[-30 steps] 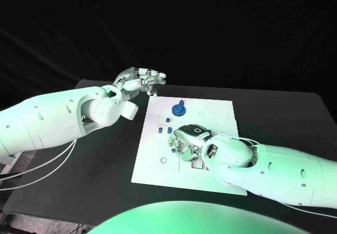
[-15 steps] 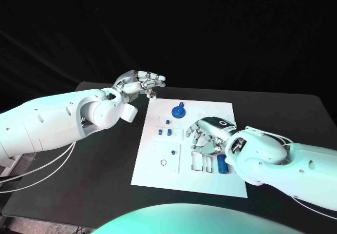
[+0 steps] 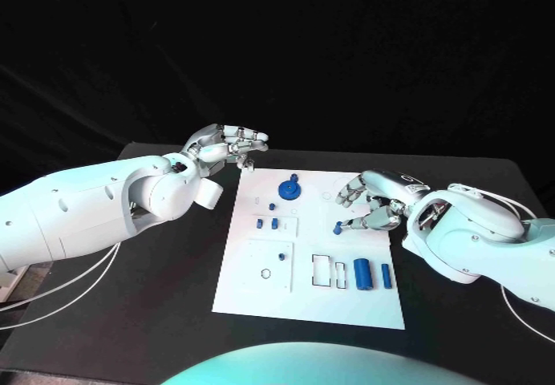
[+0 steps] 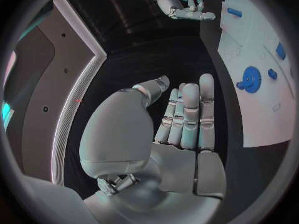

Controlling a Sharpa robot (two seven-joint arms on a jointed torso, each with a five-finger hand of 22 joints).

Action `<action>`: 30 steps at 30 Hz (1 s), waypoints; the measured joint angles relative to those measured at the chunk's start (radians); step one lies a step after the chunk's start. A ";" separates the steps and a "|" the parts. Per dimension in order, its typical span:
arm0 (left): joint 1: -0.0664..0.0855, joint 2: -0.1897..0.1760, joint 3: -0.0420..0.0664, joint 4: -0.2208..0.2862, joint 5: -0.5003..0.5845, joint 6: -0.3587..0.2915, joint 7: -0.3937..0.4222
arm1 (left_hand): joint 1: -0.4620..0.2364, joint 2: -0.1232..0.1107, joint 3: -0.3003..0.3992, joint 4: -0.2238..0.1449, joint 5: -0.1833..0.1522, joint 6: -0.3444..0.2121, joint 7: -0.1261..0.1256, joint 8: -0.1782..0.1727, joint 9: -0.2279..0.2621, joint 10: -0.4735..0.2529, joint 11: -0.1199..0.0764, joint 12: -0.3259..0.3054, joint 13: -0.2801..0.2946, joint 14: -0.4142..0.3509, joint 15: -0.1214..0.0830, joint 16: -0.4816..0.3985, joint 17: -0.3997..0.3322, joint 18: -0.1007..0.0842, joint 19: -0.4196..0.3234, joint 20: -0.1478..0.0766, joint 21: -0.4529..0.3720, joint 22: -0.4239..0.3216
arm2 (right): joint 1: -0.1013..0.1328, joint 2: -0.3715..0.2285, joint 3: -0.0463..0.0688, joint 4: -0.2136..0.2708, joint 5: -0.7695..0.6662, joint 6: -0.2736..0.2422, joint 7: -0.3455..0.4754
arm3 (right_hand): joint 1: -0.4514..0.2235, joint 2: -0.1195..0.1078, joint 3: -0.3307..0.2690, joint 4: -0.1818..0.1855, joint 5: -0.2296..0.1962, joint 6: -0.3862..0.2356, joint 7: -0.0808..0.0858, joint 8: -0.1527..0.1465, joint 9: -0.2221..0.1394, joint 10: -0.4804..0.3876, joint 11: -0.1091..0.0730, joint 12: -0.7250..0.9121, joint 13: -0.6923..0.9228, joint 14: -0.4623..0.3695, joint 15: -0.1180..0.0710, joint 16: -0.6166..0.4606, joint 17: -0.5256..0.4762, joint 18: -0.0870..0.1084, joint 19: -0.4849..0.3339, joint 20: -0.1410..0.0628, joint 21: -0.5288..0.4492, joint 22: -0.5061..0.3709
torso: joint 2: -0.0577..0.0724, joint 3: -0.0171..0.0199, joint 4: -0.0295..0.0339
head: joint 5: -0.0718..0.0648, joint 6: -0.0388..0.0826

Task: Assemble the parts on the task board

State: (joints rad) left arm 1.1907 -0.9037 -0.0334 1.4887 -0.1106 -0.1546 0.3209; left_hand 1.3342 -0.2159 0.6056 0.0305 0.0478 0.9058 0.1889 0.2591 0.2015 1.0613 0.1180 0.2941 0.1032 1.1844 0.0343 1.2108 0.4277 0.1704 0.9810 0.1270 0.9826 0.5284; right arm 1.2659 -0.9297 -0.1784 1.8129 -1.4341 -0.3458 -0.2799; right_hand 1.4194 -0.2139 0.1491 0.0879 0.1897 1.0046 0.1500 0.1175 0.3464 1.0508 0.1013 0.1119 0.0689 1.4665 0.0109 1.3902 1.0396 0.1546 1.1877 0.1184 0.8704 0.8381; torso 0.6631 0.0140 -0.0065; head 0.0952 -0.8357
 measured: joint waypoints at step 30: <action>-0.002 0.004 -0.003 -0.004 0.000 0.007 -0.002 | 0.000 0.000 -0.003 -0.003 0.000 0.000 0.000 0.000 0.000 0.000 0.000 0.000 0.000 0.000 0.000 0.000 0.004 0.000 0.000 0.000 -0.004 -0.001 | -0.059 0.089 -0.004 -0.108 -0.067 0.080 0.021 | 0.138 0.015 0.197 0.198 0.000 0.064 0.004 -0.021 -0.047 0.097 -0.010 0.033 -0.008 0.000 0.000 0.047 0.073 0.000 0.070 -0.006 0.096 0.132 | 0.002 -0.0007 0.0020 | -0.002 -0.001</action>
State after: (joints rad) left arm 1.1882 -0.8998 -0.0367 1.4848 -0.1106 -0.1479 0.3186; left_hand 1.3342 -0.2159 0.6029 0.0278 0.0478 0.9059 0.1888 0.2591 0.2015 1.0614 0.1180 0.2941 0.1032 1.1844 0.0343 1.2108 0.4313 0.1704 0.9810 0.1270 0.9787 0.5275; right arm 1.2067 -0.8406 -0.1829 1.7049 -1.5014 -0.2654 -0.2592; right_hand 1.5574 -0.1990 0.3463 0.2862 0.1893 1.0687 0.1540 0.0965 0.2998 1.1477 0.0915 0.1445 0.0610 1.4665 0.0108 1.4376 1.1125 0.1547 1.2576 0.1126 0.9660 0.9705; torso 0.6654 0.0133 -0.0045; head 0.0927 -0.8371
